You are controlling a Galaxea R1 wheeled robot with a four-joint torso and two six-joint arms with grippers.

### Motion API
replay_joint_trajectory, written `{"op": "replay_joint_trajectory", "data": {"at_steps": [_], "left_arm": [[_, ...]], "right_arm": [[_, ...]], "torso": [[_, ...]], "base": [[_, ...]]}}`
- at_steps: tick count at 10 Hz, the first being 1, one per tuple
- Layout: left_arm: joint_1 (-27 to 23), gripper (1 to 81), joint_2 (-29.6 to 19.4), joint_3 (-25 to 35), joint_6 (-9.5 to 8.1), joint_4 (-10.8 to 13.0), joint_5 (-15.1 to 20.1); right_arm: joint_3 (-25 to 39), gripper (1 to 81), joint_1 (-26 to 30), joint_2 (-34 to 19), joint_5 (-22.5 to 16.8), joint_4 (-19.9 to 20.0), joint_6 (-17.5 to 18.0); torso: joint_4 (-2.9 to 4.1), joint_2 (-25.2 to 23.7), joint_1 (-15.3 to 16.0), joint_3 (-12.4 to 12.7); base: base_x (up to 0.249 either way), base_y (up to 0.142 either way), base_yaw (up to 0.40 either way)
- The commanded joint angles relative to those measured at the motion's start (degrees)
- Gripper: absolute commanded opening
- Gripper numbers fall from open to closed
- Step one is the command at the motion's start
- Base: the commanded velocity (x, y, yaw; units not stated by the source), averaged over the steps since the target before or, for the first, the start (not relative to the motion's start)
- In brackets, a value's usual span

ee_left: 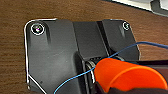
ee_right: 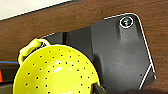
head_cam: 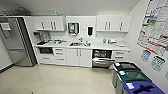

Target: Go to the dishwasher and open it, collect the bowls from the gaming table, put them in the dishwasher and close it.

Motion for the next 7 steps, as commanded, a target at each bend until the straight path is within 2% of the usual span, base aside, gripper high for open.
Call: {"op": "replay_joint_trajectory", "data": {"at_steps": [1, 7], "left_arm": [[-2.93, 1.0, -0.29, 0.45, 0.01, -0.28, 2.03], [-2.93, 1.0, -0.47, 0.45, 0.01, -0.46, 2.03]], "right_arm": [[0.35, 1.0, 3.03, -0.20, -1.55, -0.79, -0.26], [0.35, 1.0, 3.03, -0.20, -1.55, -0.87, -0.26]], "torso": [[0.00, 0.00, 0.00, 0.00], [0.00, 0.00, 0.00, 0.00]], "base": [[0.137, 0.000, 0.000], [0.136, 0.000, 0.000]]}}
